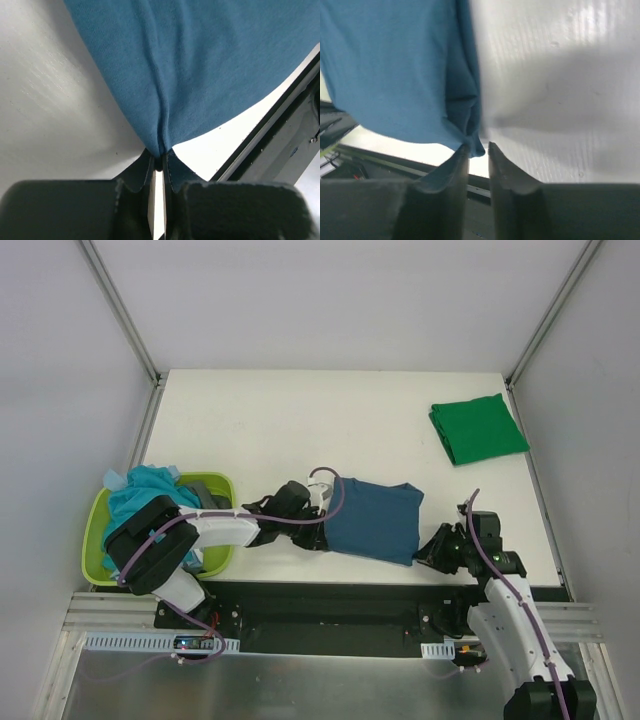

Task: Fold and stack the t-shirts
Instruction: Smooth out wrinkles on the folded tshirt

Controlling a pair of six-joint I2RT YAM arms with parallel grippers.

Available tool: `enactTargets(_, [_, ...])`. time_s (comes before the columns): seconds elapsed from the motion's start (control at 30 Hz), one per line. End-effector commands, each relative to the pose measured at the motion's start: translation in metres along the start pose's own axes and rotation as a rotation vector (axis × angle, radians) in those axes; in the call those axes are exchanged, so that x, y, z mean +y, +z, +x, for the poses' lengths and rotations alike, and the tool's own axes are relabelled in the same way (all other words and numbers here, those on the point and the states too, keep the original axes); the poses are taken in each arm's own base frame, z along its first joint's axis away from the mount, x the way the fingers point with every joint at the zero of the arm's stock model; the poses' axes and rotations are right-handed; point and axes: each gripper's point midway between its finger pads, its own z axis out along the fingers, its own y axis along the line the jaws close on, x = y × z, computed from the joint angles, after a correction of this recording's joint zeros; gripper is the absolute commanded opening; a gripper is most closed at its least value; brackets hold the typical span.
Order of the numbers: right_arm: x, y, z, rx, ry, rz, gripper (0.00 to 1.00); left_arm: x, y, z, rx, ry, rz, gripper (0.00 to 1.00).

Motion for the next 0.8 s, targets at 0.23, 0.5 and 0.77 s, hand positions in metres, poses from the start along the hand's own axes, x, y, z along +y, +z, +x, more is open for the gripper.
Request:
enactTargets(0.23, [0.01,-0.026,-0.023,-0.141,-0.037,0.021,0.85,0.0,-0.034,0.011,0.014,0.002,-0.113,0.68])
enactTargets(0.5, [0.101,-0.068,-0.06,-0.247,-0.126,-0.313,0.96,-0.045,-0.091,-0.052,-0.21,0.038,-0.059,0.99])
enactTargets(0.77, [0.131,-0.034,-0.06,-0.145,-0.064,-0.46,0.96,-0.084,-0.049,-0.102,-0.211,0.017,0.078,0.99])
